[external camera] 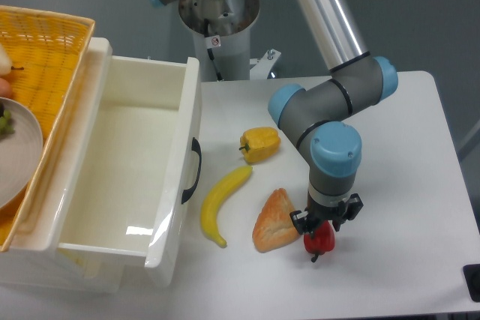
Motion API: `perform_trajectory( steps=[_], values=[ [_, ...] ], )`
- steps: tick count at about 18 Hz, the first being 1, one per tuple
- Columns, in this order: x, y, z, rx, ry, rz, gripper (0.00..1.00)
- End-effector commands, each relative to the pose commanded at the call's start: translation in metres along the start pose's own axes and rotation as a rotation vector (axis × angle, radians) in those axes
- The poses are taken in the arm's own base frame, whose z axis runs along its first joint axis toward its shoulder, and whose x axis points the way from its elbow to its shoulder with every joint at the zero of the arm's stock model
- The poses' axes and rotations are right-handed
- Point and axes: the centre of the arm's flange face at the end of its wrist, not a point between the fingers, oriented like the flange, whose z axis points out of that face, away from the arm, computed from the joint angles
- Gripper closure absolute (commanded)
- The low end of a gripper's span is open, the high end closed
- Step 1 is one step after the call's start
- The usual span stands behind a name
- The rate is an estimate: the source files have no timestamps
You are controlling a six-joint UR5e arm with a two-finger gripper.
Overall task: Pick up the red pepper
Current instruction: 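Adjust the gripper around the red pepper and close on it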
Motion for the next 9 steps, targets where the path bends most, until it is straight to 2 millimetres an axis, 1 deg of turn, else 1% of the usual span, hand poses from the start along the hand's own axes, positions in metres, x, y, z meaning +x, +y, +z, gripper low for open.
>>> perform_trajectory(
  steps=[1,2,4,6,9],
  values=[
    [-0.003,0.002,0.003,-0.006,0.001,0.004,0.25],
    [-0.005,0.002,0.003,-0.006,-0.001,0.002,0.19],
    [-0.007,0.002,0.004,-0.007,-0.002,0.002,0.01],
    [-0.007,0.002,0.013,-0.018,-0.001,0.003,0.00],
    [-0.006,0.001,0.020,-0.022,0.001,0.042,0.00]
  ],
)
